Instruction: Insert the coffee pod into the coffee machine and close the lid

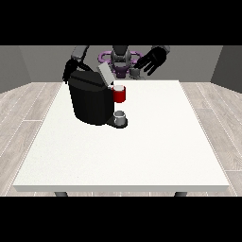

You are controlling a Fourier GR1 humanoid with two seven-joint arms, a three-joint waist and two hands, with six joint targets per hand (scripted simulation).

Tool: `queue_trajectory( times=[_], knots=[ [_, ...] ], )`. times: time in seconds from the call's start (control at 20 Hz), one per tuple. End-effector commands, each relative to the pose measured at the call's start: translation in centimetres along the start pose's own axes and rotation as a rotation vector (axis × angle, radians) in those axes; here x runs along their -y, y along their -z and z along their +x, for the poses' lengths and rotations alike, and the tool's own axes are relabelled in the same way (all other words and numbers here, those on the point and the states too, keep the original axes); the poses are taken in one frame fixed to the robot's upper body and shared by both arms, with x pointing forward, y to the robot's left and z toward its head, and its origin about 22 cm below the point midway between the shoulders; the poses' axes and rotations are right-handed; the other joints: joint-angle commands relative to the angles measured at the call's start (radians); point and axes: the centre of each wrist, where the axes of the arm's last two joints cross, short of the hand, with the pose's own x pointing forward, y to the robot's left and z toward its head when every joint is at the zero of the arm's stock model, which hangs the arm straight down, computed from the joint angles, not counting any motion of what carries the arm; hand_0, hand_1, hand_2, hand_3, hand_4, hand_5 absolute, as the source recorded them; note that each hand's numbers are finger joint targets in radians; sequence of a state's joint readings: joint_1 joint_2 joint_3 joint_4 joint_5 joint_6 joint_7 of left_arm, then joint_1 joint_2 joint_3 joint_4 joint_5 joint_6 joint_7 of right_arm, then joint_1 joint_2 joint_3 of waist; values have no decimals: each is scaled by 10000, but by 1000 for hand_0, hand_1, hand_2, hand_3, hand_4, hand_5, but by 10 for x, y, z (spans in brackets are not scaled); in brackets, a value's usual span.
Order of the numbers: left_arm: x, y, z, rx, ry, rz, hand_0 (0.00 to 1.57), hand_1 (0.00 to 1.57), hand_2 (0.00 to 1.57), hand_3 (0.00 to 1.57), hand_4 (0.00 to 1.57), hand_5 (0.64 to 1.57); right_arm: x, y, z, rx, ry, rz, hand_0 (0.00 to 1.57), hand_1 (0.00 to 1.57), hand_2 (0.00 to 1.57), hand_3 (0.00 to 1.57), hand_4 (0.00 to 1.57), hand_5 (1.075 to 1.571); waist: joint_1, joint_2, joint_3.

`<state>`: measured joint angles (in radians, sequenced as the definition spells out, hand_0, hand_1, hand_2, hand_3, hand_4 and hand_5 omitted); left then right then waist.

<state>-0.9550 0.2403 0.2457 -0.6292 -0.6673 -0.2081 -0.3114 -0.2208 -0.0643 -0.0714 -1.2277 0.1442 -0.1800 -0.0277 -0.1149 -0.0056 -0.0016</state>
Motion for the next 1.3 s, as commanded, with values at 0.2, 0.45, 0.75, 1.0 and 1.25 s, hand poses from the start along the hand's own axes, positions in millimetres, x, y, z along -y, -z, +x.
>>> queue_trajectory(
  times=[0.2,0.45,0.75,1.0,1.25],
  knots=[
    [122,-60,-69,-1336,-5749,22,0,0,0,0,394,1571,21,-1,5,327,933,519,0,0,0,0,0,1571,1712,-2146,12],
    [143,-92,-91,-2206,-6250,-445,0,0,0,0,323,1571,9,7,36,704,466,1235,0,0,0,0,62,1571,2055,-2747,12],
    [144,-97,-82,-1703,-6300,-297,0,0,0,0,404,1571,38,21,48,1346,-293,1316,0,0,0,0,80,1571,2633,-2231,18],
    [154,-98,-68,-1580,-6843,-396,0,0,0,0,457,1571,52,44,49,533,356,528,0,0,0,0,0,1571,3201,-2280,21],
    [143,-94,-55,-1556,-7048,-529,0,0,0,0,394,1571,53,60,70,-246,1234,903,0,0,0,0,83,1571,3253,-2166,20]
  ],
)
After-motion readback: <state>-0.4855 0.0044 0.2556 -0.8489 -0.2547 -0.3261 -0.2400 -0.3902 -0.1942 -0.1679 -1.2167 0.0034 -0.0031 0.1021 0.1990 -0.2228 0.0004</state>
